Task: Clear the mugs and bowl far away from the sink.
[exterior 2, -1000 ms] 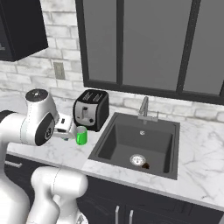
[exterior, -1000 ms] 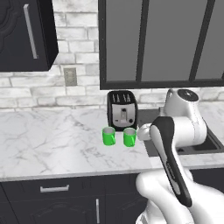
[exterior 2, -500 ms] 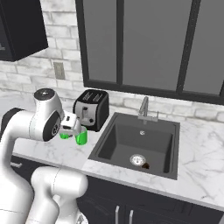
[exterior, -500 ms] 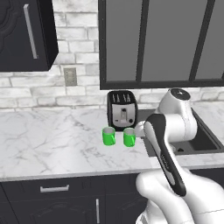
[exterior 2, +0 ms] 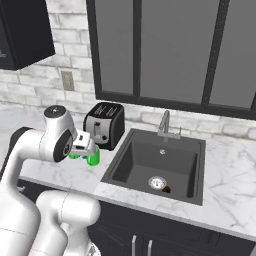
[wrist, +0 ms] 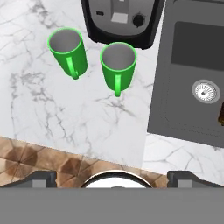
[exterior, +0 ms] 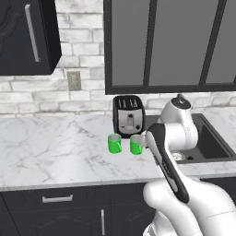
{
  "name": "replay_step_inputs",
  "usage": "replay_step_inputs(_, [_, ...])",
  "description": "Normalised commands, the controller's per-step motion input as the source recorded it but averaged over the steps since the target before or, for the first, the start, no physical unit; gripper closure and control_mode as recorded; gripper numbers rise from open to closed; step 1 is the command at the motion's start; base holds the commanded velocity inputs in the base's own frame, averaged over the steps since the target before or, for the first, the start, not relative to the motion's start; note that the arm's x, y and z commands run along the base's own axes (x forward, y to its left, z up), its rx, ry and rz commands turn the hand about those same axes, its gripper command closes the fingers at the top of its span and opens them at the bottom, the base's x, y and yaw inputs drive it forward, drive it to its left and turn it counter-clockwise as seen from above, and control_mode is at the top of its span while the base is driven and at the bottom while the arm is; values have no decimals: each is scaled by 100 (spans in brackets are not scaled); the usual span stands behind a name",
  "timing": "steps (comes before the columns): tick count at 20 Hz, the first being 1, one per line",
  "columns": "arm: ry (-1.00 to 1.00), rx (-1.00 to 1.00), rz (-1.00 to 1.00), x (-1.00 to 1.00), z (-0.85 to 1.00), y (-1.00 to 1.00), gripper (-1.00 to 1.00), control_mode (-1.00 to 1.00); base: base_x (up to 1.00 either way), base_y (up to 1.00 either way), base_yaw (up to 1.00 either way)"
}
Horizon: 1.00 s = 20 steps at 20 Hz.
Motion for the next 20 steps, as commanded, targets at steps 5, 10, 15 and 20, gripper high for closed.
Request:
replay_step_inputs(5, [0, -1, 0, 12, -7, 0, -100, -100, 0, 0, 0])
replay_step_inputs(10, [11, 0, 0, 14, -14, 0, -100, -100, 0, 0, 0])
replay_step_inputs(15, [8, 0, 0, 15, -18, 0, -100, -100, 0, 0, 0])
replay_step_inputs(20, [1, -1, 0, 18, -14, 0, -100, -100, 0, 0, 0])
